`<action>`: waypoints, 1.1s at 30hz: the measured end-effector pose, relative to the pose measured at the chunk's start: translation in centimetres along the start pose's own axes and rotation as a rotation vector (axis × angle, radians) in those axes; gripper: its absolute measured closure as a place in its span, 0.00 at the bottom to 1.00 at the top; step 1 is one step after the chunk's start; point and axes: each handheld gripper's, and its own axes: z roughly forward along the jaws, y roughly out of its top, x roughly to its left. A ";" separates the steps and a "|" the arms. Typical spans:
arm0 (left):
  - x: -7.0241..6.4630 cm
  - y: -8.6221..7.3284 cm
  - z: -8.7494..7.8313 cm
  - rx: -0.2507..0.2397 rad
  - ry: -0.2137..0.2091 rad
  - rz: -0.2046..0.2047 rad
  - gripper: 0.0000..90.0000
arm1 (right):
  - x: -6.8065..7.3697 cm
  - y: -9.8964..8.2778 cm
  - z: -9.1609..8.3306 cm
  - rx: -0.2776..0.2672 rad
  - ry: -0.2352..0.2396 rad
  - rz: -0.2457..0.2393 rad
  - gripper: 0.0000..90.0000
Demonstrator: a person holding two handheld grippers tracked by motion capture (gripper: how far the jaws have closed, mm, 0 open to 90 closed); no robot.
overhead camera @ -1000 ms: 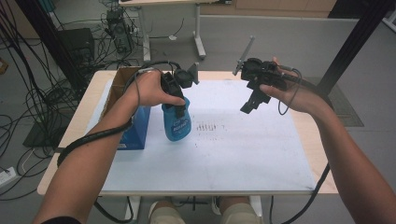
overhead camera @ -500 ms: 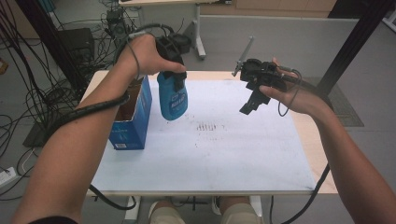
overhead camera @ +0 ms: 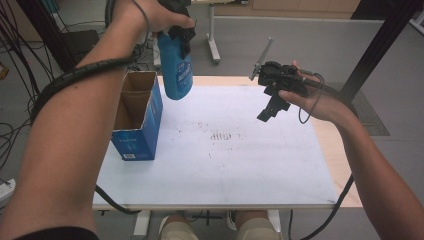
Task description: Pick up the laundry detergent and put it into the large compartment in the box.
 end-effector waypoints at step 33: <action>8.3 -5.9 -3.8 -0.022 0.063 -0.402 0.41 | 0.6 0.8 -0.7 0.002 -0.008 -0.006 0.07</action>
